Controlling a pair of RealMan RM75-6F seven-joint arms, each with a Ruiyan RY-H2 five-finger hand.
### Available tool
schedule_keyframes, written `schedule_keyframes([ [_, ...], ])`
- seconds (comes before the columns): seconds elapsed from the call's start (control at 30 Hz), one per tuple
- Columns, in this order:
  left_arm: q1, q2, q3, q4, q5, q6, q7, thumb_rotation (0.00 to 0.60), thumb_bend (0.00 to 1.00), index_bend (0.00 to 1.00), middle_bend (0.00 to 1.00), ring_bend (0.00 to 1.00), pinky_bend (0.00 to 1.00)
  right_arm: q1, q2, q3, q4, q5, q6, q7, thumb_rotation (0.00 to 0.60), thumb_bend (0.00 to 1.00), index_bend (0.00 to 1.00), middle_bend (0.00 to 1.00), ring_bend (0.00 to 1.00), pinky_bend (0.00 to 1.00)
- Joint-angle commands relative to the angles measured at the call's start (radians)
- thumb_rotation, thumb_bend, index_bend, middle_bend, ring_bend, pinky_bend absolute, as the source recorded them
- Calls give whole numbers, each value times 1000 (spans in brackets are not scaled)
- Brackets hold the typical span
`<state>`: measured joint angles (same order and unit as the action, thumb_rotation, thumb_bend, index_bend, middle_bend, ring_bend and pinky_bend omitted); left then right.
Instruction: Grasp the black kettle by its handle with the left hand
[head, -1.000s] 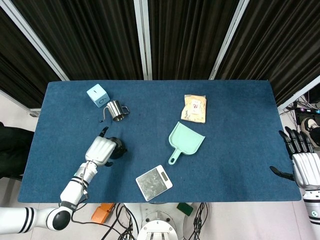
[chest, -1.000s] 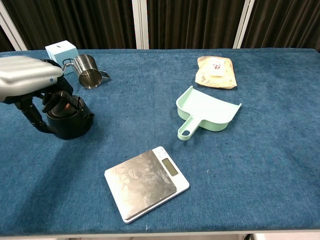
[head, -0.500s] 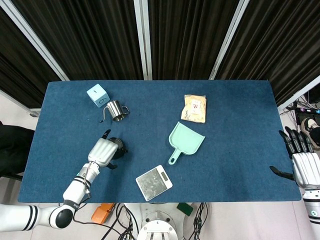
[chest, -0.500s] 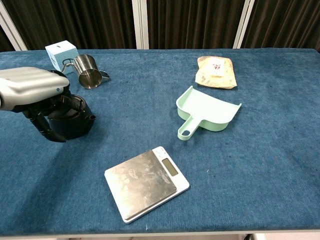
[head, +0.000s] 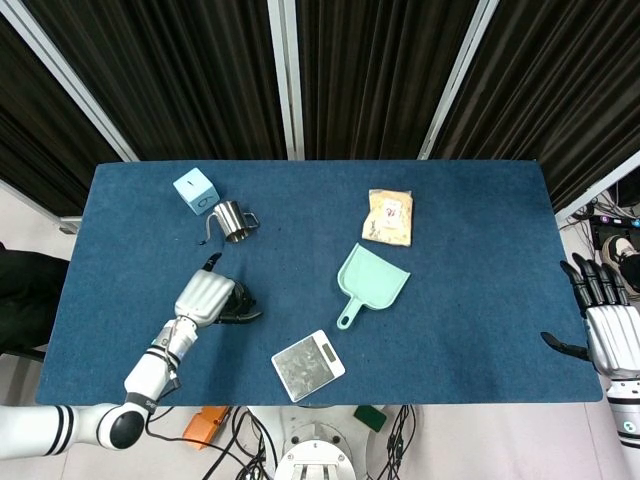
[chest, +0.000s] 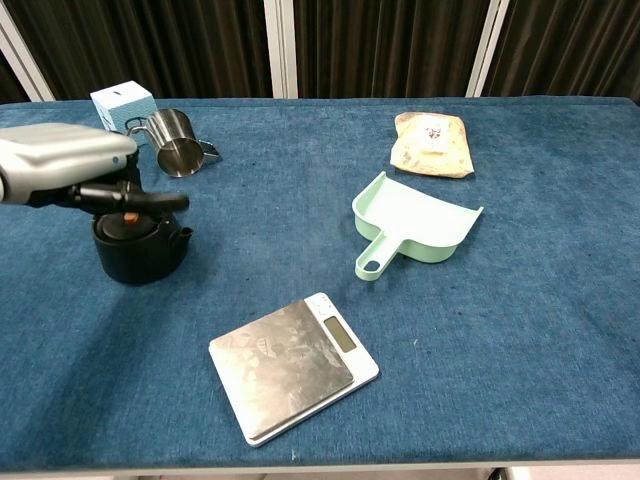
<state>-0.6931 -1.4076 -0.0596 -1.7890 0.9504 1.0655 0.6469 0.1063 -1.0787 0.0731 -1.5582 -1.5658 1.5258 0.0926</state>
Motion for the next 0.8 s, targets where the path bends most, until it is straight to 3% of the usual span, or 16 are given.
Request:
schedule_keyframes([
  [0.03,6,4,-7,12,14,10,-21,11,58,1000,1000,952,10,0,-1,0,2,2,-1,1,600,99,0,25,0,0],
  [0.33,21,18,-15,14,34,68,-13,0,66,1000,1000,995,240,-4,-3,1,4,0,7,5,600,99,0,25,0,0],
  [0.67,27,31,-44,4,8,111,3,8,192,1000,1000,1000,349,-7,15,6,-20,-13,27,-9,600,99,0,25,0,0],
  [0.8,30,29,-51,9,-3,126,11,139,289,1000,1000,1000,367,-10,19,8,-27,-13,33,-12,600,99,0,25,0,0],
])
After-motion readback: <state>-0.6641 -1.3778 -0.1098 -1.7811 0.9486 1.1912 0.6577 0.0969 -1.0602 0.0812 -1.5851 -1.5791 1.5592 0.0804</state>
